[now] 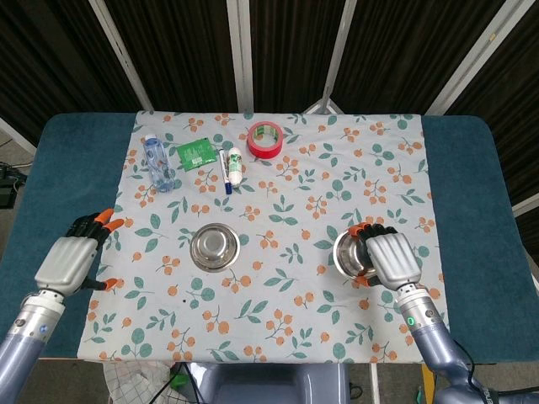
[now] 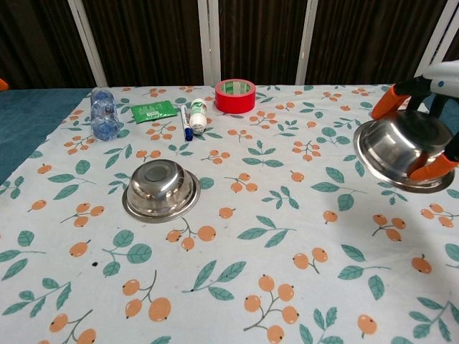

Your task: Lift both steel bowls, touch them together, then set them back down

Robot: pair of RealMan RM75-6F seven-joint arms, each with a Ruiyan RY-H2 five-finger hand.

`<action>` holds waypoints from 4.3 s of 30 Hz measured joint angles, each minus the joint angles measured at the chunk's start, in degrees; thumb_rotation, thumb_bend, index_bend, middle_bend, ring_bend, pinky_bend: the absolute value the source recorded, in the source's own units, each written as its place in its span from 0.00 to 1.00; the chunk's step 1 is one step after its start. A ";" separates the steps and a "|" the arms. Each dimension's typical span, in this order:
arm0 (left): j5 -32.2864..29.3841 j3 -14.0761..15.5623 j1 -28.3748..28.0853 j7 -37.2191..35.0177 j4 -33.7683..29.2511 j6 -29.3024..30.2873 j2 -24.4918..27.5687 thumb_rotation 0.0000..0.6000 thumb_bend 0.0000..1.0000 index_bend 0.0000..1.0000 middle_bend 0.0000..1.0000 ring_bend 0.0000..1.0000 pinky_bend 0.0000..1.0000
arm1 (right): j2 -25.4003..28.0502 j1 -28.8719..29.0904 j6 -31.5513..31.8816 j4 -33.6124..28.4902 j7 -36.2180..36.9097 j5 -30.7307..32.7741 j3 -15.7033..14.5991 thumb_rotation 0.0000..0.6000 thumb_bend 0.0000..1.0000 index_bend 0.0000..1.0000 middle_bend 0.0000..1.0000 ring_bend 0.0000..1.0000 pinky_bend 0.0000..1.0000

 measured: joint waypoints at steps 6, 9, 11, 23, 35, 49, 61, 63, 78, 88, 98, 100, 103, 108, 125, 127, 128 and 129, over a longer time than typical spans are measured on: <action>-12.16 -1.71 -9.80 6.83 6.29 -6.20 -7.78 1.00 0.04 0.15 0.00 0.00 0.01 | 4.58 -1.60 0.76 -1.43 3.77 -1.58 0.74 1.00 0.05 0.36 0.31 0.38 0.34; -15.54 -1.78 -13.60 8.41 10.58 -8.98 -12.41 1.00 0.04 0.15 0.00 0.00 0.01 | 6.22 -2.30 1.21 -2.20 5.34 -2.24 1.17 1.00 0.05 0.36 0.31 0.38 0.34; -16.99 -1.65 -15.69 8.90 13.26 -10.60 -15.27 1.00 0.04 0.15 0.00 0.00 0.01 | 7.33 -2.81 1.54 -2.57 6.36 -2.72 1.40 1.00 0.05 0.36 0.31 0.38 0.33; -18.20 -0.11 -22.55 8.23 24.72 -13.96 -28.15 1.00 0.04 0.15 0.00 0.00 0.01 | 11.12 -4.09 0.86 -1.96 10.13 -1.99 2.69 1.00 0.05 0.36 0.31 0.38 0.33; -16.52 0.16 -25.43 6.09 29.28 -13.00 -34.26 1.00 0.04 0.15 0.00 0.00 0.01 | 11.93 -4.14 -1.56 0.52 13.01 -1.29 3.28 1.00 0.05 0.37 0.31 0.38 0.33; -14.51 0.30 -27.49 4.89 30.99 -12.18 -38.73 1.00 0.04 0.16 0.00 0.00 0.05 | 12.85 -4.23 -2.28 1.40 14.42 -1.13 4.04 1.00 0.05 0.37 0.31 0.38 0.33; -19.51 1.18 -29.09 7.65 30.67 -12.01 -38.99 1.00 0.04 0.16 0.00 0.00 0.05 | 13.24 -4.82 -2.44 3.01 15.02 -0.92 4.03 1.00 0.05 0.37 0.31 0.38 0.33; -19.49 1.11 -29.11 7.44 30.42 -11.73 -38.66 1.00 0.04 0.16 0.00 0.00 0.05 | 13.26 -4.87 -2.46 3.21 14.90 -0.72 4.05 1.00 0.05 0.37 0.31 0.38 0.33; -19.44 2.27 -29.78 8.71 32.03 -10.49 -39.87 1.00 0.06 0.24 0.15 0.13 0.26 | 12.43 -4.73 -2.79 4.57 14.25 0.13 4.24 1.00 0.05 0.37 0.31 0.38 0.33; -17.35 2.50 -29.14 9.16 31.60 -7.63 -39.92 1.00 0.07 0.32 0.27 0.24 0.37 | 12.36 -4.79 -2.73 4.72 13.72 0.30 4.23 1.00 0.05 0.37 0.31 0.38 0.33; -12.60 1.99 -27.88 5.00 32.16 -6.18 -39.71 1.00 0.08 0.37 0.32 0.28 0.41 | 12.79 -4.91 -2.50 4.42 13.80 0.95 4.65 1.00 0.05 0.38 0.31 0.38 0.33; -11.41 1.75 -27.39 2.67 32.11 -6.24 -39.38 1.00 0.08 0.36 0.30 0.26 0.41 | 12.84 -4.92 -2.43 4.34 14.04 0.74 4.76 1.00 0.05 0.38 0.31 0.38 0.33; -9.84 1.03 -26.34 -2.64 31.53 -6.81 -38.26 1.00 0.08 0.36 0.27 0.24 0.40 | 12.94 -5.00 -2.27 4.05 15.23 0.20 5.14 1.00 0.05 0.38 0.31 0.38 0.33; -7.28 -0.80 -23.94 -14.83 29.49 -8.64 -34.68 1.00 0.08 0.35 0.24 0.22 0.39 | 13.04 -5.17 -2.67 3.72 20.76 -1.51 6.17 1.00 0.05 0.38 0.31 0.38 0.33; 13.21 -7.54 -14.86 -73.36 28.24 -11.10 -26.06 1.00 0.08 0.34 0.19 0.18 0.35 | 12.51 -3.25 -14.04 5.52 70.52 -14.41 11.09 1.00 0.05 0.42 0.31 0.38 0.30; 15.96 -7.66 -14.25 -76.89 29.80 -9.91 -26.10 1.00 0.08 0.34 0.19 0.17 0.34 | 12.46 -2.63 -15.54 5.99 75.79 -16.67 11.32 1.00 0.05 0.42 0.31 0.38 0.30; 17.10 -7.69 -13.96 -78.36 31.04 -8.80 -26.39 1.00 0.08 0.34 0.19 0.17 0.34 | 12.38 -2.17 -16.40 6.28 78.94 -18.02 11.45 1.00 0.05 0.42 0.31 0.38 0.30; 17.59 -7.71 -13.79 -79.16 31.91 -7.92 -26.76 1.00 0.08 0.34 0.18 0.17 0.34 | 12.25 -1.82 -16.92 6.46 81.13 -18.91 11.54 1.00 0.05 0.42 0.31 0.38 0.30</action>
